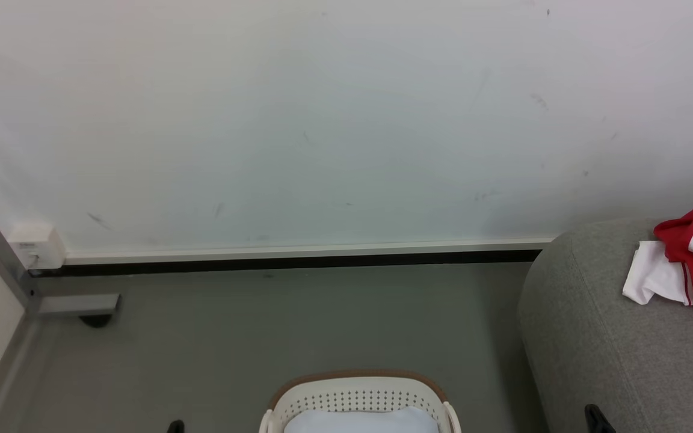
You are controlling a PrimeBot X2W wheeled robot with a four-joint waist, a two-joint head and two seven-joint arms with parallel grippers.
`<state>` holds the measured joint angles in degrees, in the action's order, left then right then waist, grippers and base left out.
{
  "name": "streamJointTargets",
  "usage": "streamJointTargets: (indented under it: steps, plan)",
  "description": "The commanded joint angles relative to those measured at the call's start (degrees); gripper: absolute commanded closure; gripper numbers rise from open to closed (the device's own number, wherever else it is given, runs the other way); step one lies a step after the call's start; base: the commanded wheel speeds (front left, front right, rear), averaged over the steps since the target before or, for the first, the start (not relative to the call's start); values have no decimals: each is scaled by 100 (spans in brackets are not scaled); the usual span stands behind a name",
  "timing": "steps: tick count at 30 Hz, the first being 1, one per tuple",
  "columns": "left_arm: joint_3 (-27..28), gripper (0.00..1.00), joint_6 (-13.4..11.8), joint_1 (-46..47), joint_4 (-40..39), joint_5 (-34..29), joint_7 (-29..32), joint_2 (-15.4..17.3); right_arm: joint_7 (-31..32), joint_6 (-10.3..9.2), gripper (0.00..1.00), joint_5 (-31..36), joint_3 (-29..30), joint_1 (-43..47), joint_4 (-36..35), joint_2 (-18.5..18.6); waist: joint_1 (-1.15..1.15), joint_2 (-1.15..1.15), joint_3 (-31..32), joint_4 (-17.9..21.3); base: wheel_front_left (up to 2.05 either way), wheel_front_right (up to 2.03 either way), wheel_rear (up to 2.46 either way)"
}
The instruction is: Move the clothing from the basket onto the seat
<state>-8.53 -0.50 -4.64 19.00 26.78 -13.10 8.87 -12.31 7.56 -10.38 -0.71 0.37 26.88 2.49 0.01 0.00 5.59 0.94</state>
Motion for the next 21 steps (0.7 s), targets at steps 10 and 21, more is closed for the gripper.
streamJointTargets:
  steps: [10, 21]
  plan:
    - [253, 100, 131, 281, -164, 1018, 281, -63, 235, -2, 100, -1276, 100, -193, -328, 34, 0, 0, -50, -10, 0, 0, 0]
    - [447, 100, 238, 414, -226, 1883, 541, -146, 484, -3, 100, -2361, 192, -268, -496, 38, 0, 0, -103, -18, 0, 0, 0]
